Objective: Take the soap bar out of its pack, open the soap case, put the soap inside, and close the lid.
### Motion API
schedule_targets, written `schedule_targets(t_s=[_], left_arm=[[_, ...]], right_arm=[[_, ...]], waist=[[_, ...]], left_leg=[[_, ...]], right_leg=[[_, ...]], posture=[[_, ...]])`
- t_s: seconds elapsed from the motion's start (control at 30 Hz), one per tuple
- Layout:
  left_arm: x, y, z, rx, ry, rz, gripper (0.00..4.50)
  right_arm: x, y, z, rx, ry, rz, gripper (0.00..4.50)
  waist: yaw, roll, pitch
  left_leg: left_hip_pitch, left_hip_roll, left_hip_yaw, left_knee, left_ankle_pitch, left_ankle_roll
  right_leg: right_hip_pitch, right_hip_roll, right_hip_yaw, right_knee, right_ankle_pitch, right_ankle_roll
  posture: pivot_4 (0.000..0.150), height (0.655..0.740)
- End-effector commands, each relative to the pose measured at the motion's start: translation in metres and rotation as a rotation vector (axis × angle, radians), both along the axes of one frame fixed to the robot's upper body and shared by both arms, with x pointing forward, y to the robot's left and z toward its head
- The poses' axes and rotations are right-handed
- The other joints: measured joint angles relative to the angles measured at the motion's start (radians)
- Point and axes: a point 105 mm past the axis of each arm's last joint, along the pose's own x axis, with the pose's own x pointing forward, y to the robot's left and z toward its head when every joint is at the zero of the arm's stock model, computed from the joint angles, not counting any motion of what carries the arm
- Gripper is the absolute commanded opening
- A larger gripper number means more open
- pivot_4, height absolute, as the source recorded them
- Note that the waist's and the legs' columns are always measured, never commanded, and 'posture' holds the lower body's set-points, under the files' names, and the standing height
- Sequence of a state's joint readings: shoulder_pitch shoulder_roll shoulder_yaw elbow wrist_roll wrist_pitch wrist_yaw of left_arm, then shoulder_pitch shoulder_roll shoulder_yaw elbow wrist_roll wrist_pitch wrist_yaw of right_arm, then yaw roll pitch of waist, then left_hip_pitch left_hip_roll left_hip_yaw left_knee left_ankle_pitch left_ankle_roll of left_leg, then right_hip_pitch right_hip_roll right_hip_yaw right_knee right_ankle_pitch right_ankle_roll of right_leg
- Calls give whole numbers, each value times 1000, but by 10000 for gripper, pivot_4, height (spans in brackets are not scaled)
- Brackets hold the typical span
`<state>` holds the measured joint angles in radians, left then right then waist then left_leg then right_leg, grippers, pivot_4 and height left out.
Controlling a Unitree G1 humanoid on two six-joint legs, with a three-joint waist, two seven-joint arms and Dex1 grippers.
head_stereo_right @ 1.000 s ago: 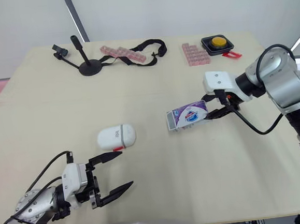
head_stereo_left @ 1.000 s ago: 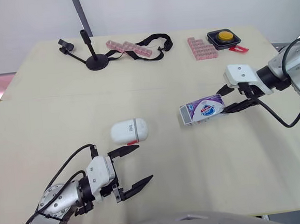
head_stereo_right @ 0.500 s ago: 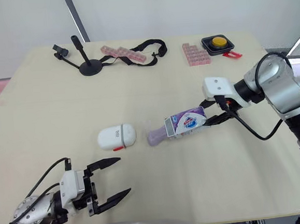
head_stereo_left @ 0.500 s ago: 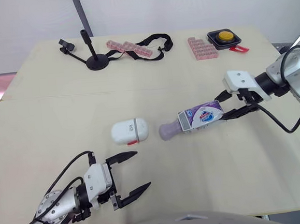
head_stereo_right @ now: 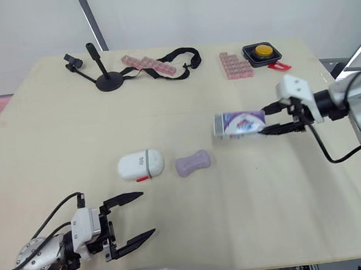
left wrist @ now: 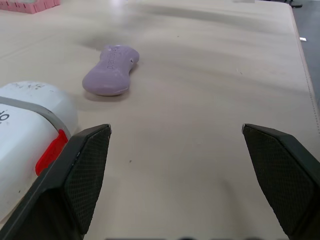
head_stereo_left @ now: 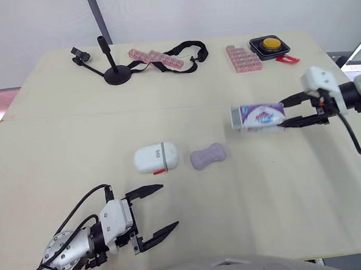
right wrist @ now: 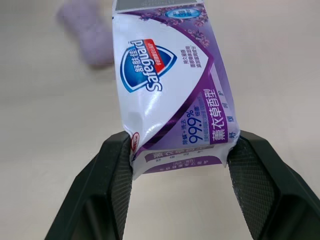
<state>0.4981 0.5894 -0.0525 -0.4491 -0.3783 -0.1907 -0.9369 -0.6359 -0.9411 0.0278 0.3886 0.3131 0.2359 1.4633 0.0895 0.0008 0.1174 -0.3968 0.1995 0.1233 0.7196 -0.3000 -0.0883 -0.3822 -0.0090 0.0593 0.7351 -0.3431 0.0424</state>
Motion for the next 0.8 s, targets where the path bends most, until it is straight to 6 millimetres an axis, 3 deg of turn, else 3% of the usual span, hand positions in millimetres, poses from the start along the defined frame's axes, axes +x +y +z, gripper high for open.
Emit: schedule_targets(t_s=[0.03, 0.13, 0.27, 0.6, 0.8], left_arm=[[1, -1, 7, -2, -35, -3, 45000], [1, 2, 8, 1, -37, 4, 45000], [1, 5, 7, 5, -35, 16, 45000], [4, 6, 9, 6, -40, 25, 45000], [5, 5, 9, 7, -44, 23, 45000]], right_arm=[[14, -34, 2, 172, -107, -242, 27182], [16, -67, -19, 201, -152, -469, 27182], [16, -94, -38, 255, -187, -739, 27182], [21, -98, -55, 361, -139, -1104, 27182], [20, -103, -66, 346, -82, -1177, 27182]], waist=[[1, 0, 0], [11, 2, -1], [14, 5, -3], [2, 10, -6], [5, 11, -6]], left_leg=[[0, 0, 0, 0, 0, 0], [1, -1, 0, 1, 0, 0], [-1, -1, 0, 1, 0, 0], [5, -1, 0, -1, 0, 0], [5, -2, 0, -2, 0, 0]], right_leg=[[0, 0, 0, 0, 0, 0], [0, 1, -1, 0, 0, 0], [0, 2, 0, -2, 0, 0], [1, 1, -1, -2, 0, 0], [1, 1, -1, -3, 0, 0]], posture=[[1500, 7143], [1500, 7143], [1500, 7143], [1500, 7143], [1500, 7143]])
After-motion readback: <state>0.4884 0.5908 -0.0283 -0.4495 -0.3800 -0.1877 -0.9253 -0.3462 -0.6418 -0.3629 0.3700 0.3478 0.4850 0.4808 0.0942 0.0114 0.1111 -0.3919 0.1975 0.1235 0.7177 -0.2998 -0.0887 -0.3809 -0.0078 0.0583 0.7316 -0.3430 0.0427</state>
